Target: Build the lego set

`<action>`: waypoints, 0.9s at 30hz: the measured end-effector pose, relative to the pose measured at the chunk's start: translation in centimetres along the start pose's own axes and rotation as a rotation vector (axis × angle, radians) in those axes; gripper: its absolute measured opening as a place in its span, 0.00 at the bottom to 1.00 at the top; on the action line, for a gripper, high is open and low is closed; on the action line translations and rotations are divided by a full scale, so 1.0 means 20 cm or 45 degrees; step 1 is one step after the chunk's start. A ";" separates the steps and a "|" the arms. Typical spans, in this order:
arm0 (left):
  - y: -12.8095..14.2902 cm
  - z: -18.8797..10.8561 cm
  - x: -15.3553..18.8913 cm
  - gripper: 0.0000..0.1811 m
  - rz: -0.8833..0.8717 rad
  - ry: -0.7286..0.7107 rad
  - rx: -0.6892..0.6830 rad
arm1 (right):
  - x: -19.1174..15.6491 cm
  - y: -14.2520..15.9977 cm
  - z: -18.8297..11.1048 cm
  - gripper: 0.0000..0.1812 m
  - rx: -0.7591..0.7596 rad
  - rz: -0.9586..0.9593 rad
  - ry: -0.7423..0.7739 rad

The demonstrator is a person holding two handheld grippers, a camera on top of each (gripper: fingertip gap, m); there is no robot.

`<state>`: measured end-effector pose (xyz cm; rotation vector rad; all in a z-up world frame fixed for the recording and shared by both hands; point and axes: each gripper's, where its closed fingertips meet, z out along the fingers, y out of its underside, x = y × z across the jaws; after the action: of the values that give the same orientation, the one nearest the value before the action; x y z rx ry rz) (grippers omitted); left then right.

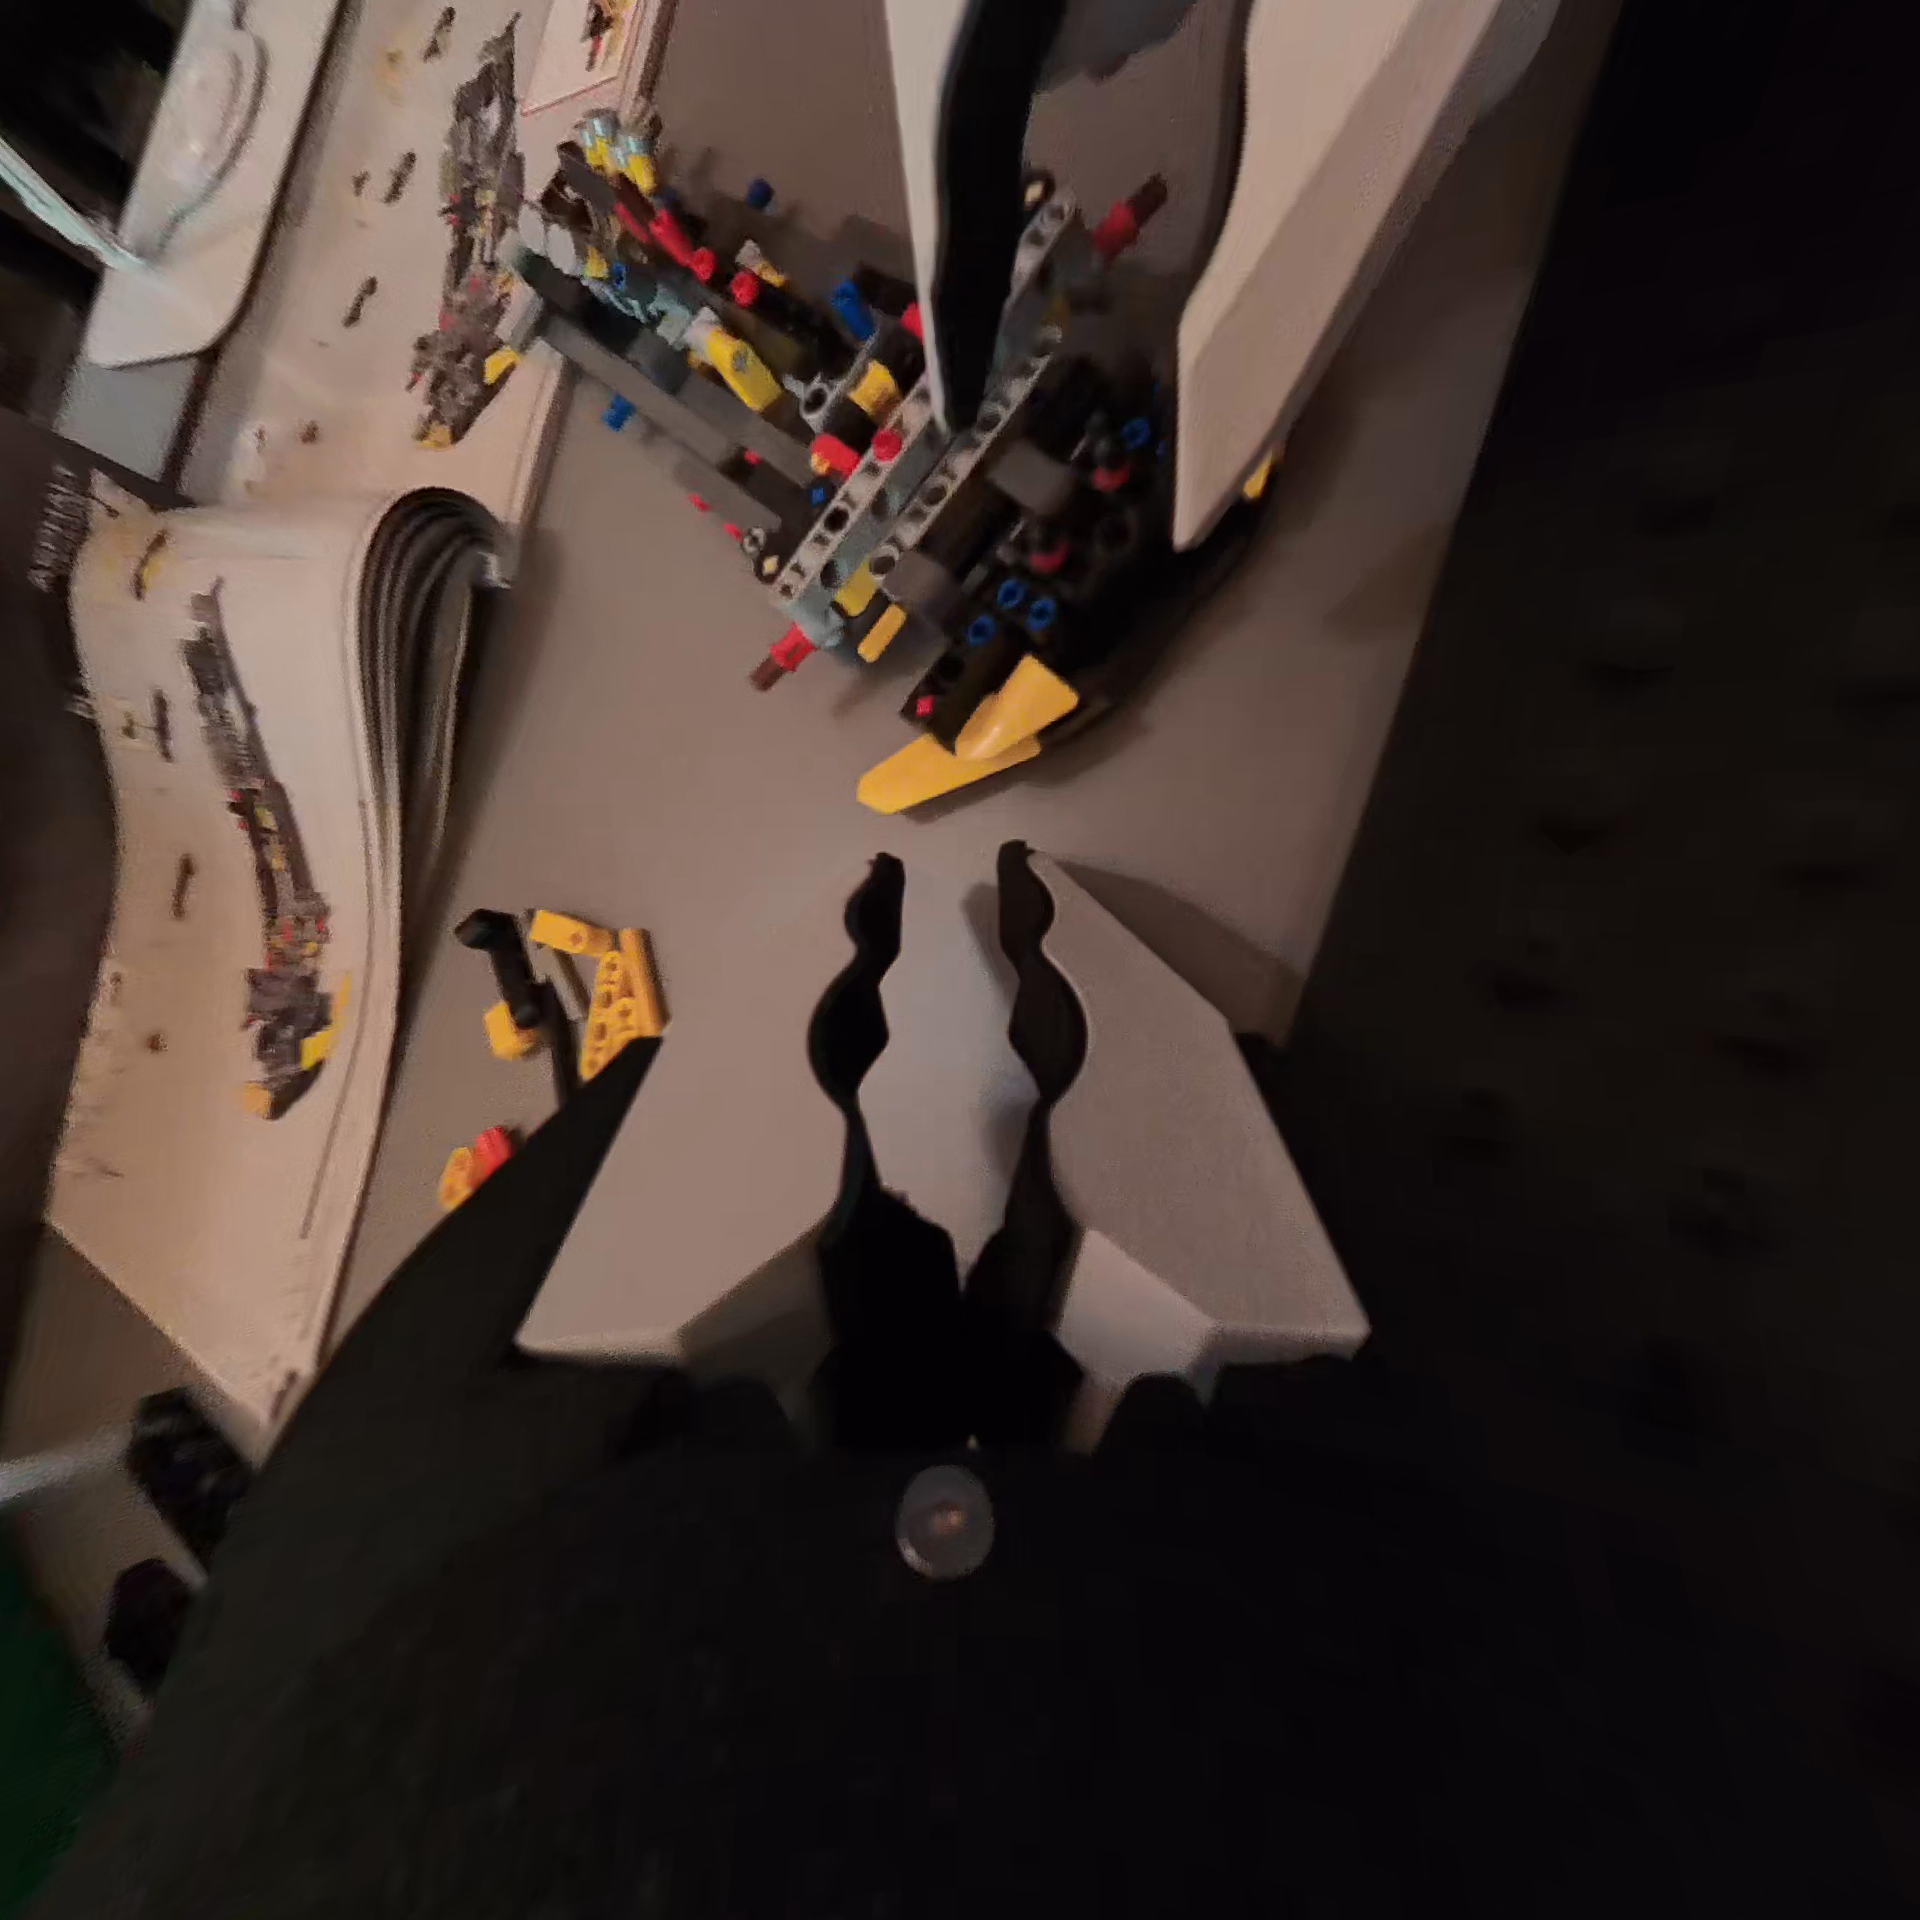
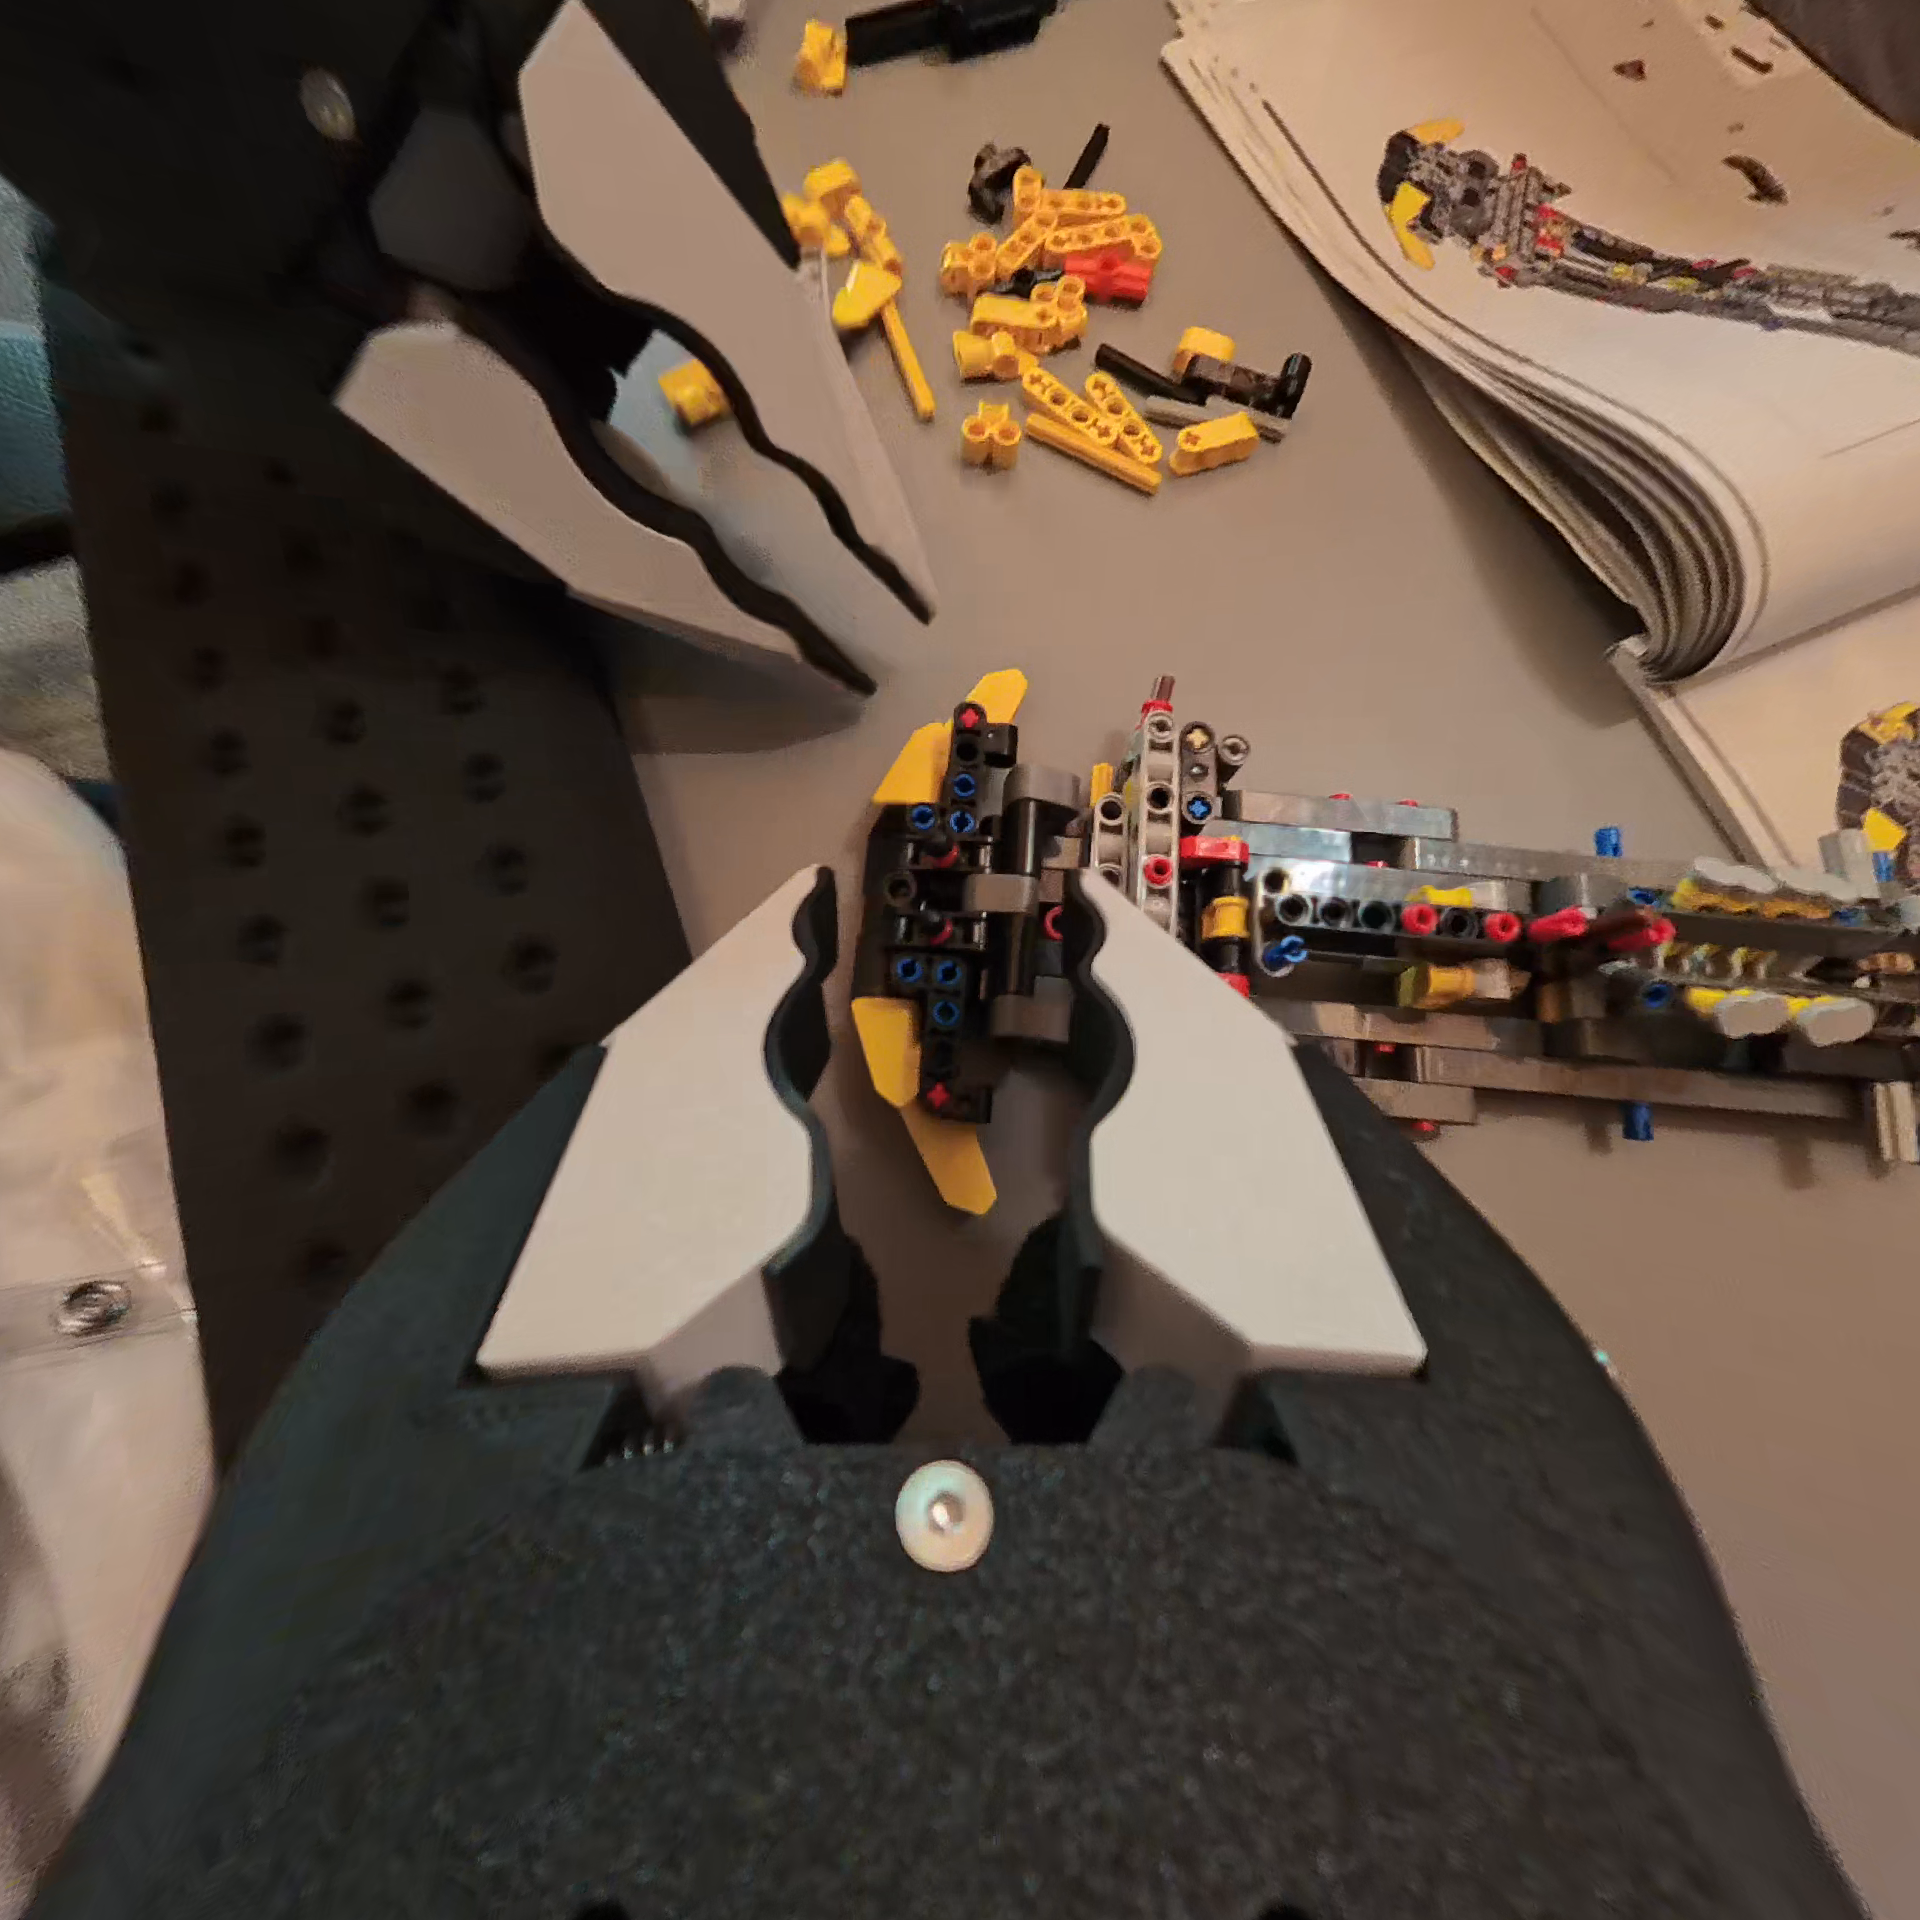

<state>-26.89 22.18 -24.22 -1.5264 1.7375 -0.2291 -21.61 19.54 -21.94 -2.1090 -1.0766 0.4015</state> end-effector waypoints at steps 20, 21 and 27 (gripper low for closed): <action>-0.16 0.01 0.04 0.01 0.064 -0.082 0.108 | 0.12 -0.04 -0.13 0.18 0.348 0.323 -0.126; -0.15 0.01 0.05 0.01 0.055 -0.071 0.102 | 0.14 -0.02 -0.14 0.18 0.362 0.349 -0.124; -0.12 0.03 0.04 0.01 0.066 -0.100 0.071 | 0.09 -0.03 -0.12 0.17 0.390 0.218 -0.102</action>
<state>-24.64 21.00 -23.44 -1.4297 1.6930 -0.1874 -19.50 20.06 -19.76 -1.9277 -0.8214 0.6933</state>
